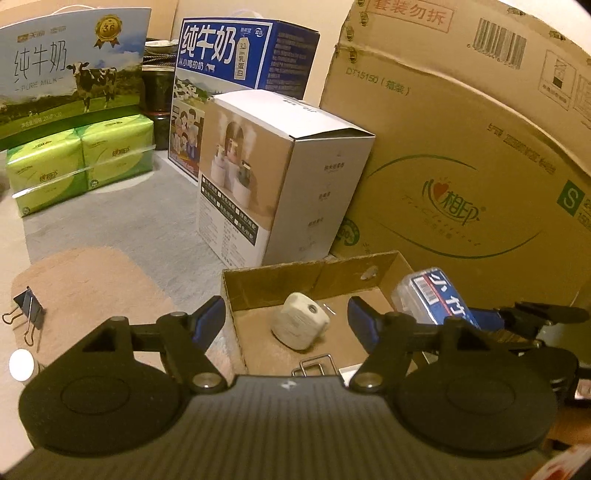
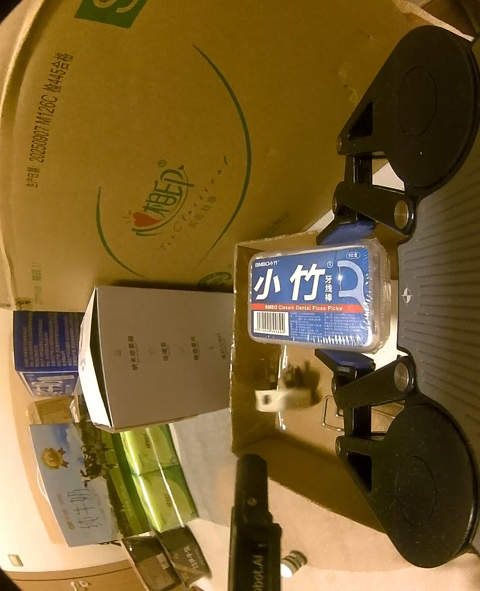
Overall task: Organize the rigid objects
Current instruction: 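Lower the plug adapter and toothpick box into the box and open both grippers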
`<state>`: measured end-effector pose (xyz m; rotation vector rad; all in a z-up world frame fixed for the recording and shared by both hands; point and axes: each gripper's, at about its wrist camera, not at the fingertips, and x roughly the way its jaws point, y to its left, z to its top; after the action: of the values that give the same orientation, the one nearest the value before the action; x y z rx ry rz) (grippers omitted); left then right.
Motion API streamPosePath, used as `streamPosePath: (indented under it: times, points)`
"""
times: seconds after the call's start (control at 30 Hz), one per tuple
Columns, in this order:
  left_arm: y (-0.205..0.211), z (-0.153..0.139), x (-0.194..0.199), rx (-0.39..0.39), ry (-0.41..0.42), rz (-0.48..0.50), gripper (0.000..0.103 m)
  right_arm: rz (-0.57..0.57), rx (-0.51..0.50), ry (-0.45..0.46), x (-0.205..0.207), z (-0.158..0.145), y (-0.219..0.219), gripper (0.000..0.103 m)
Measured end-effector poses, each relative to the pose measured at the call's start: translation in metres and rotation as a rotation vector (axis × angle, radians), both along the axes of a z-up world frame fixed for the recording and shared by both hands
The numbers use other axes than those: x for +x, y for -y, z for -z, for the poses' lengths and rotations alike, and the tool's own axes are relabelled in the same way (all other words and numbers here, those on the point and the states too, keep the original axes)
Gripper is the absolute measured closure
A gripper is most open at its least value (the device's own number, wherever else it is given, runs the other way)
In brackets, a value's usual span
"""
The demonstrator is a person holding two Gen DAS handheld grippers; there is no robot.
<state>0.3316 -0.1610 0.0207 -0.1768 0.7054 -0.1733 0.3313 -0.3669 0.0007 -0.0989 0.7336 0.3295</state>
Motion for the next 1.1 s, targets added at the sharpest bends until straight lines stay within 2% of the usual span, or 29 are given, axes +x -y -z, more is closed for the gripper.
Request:
streamPosePath:
  times: [0.77,0.93,0.97,1.03,1.1]
  points:
    - [-0.005,0.006,-0.004,0.0,-0.016,-0.002,0.034,0.006,0.003,-0.006,0.005,0.002,-0.007,0.046]
    - [-0.008,0.009,-0.003,0.001,-0.022,-0.008,0.034,-0.007,0.049,0.028,0.008,0.003,-0.007,0.046]
    - [-0.009,0.009,-0.003,0.002,-0.024,-0.01,0.034,-0.008,0.057,0.036,0.008,0.003,-0.006,0.044]
    - [-0.012,0.01,-0.005,0.006,-0.025,-0.016,0.031,0.009,0.062,0.05,0.007,0.002,-0.005,0.032]
    - [-0.014,0.01,-0.007,0.007,-0.025,-0.021,0.031,0.022,0.069,0.048,0.006,0.002,-0.003,0.03]
